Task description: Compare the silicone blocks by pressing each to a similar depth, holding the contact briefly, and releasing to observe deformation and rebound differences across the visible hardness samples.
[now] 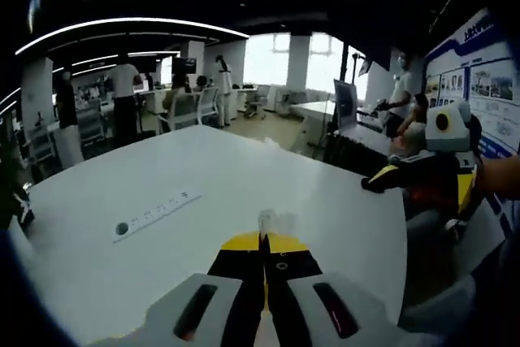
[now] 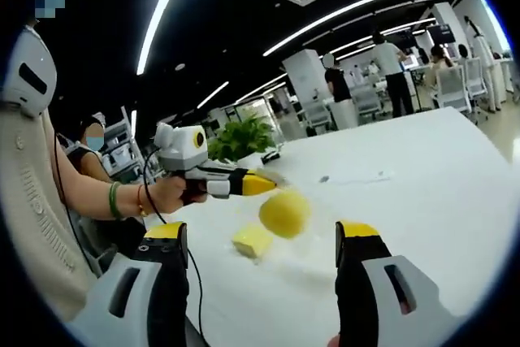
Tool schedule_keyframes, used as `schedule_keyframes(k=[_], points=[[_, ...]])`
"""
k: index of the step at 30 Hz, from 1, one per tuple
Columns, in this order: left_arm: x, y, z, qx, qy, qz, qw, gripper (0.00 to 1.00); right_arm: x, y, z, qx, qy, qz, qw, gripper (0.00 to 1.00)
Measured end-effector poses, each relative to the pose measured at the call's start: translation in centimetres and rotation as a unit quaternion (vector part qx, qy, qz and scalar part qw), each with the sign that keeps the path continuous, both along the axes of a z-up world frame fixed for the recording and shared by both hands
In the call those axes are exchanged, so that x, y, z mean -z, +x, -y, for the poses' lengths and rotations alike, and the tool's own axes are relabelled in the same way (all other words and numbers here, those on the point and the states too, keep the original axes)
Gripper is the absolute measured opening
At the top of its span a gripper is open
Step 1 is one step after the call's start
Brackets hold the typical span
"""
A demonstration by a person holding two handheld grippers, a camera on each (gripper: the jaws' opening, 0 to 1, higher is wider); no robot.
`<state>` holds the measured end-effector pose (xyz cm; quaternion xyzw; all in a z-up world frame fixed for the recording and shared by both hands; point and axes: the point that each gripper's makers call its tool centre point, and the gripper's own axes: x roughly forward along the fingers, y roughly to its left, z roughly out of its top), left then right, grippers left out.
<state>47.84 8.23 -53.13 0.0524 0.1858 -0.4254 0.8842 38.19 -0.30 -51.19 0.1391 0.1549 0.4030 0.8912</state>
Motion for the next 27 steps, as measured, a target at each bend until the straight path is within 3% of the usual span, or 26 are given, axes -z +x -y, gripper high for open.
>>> schedule_keyframes(k=[4, 7, 11, 16, 17, 20, 24, 27], points=[[-2.0, -1.1, -0.9, 0.005, 0.008, 0.031, 0.9995, 0.0, -1.7, -0.2, -0.8, -0.016, -0.017, 0.022, 0.9995, 0.68], [-3.7, -2.0, -1.8, 0.01, 0.011, 0.046, 0.9988, 0.0, -2.5, -0.1, -1.2, -0.036, -0.052, 0.042, 0.9971, 0.69], [-5.4, -3.1, -2.7, 0.014, -0.008, 0.038, 0.9992, 0.0, -3.9, 0.1, -2.0, -0.06, -0.081, 0.063, 0.9929, 0.7], [-7.5, -3.8, -4.0, 0.008, -0.023, 0.049, 0.9985, 0.0, -5.5, 0.6, -3.0, -0.09, -0.115, 0.086, 0.9855, 0.7], [-8.3, -4.2, -4.4, 0.007, -0.039, 0.04, 0.9984, 0.0, -6.1, 0.8, -3.6, -0.103, -0.124, 0.097, 0.9822, 0.68], [-9.2, -4.4, -5.1, 0.008, -0.032, 0.058, 0.9978, 0.0, -6.8, 1.2, -5.0, -0.142, -0.149, 0.105, 0.973, 0.66], [-10.1, -5.0, -5.8, 0.012, -0.029, 0.07, 0.9971, 0.0, -7.3, 2.4, -6.5, -0.167, -0.174, 0.117, 0.9635, 0.74], [-10.6, -5.2, -6.2, 0.013, -0.03, 0.075, 0.9967, 0.0, -7.6, 3.4, -7.4, -0.181, -0.187, 0.122, 0.9578, 0.74]])
